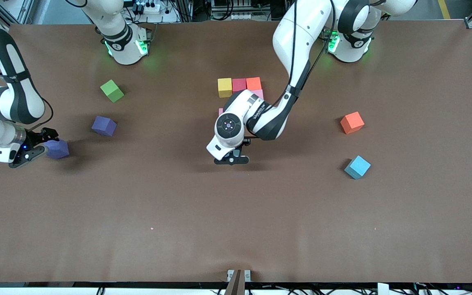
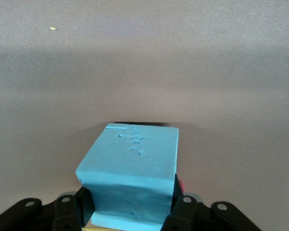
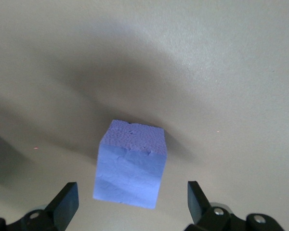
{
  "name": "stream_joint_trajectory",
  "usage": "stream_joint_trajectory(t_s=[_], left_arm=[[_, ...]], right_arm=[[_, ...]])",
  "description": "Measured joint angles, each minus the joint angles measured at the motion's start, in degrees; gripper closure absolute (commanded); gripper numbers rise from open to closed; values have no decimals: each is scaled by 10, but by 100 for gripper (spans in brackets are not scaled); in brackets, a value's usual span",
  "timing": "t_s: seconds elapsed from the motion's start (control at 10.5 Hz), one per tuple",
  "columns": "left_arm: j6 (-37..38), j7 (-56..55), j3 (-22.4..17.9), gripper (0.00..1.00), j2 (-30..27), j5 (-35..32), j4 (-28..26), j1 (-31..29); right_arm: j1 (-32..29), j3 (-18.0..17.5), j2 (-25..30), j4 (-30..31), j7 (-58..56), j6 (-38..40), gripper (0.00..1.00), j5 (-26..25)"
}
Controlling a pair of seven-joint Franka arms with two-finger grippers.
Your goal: Form number 2 with 11 blocks
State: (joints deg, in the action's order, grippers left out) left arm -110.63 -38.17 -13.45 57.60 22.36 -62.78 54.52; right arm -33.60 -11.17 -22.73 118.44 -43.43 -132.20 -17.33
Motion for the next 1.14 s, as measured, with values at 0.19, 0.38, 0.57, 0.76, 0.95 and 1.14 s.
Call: stream_joint_trajectory(t_s=[0.19,0.38,0.57,0.76,0.95,1.14], left_arm=[[0,0,-10,100,2,23,1,1],[1,0,-13,100,6,29,5,2],[0,0,-14,100,8,29,7,5],[0,0,-17,100,9,29,8,9],[-1,0,-18,100,10,29,9,10],[-3,0,-18,100,11,29,10,10]], right_arm=[[-2,0,-18,0,0,-13,0,-1],[-3,0,-28,0,5,-22,0,-1],[-4,0,-39,0,38,-31,0,0],[-5,0,-44,0,53,-33,0,0],[-6,0,-45,0,56,-33,48,0],[-12,0,-47,0,57,-33,71,0]])
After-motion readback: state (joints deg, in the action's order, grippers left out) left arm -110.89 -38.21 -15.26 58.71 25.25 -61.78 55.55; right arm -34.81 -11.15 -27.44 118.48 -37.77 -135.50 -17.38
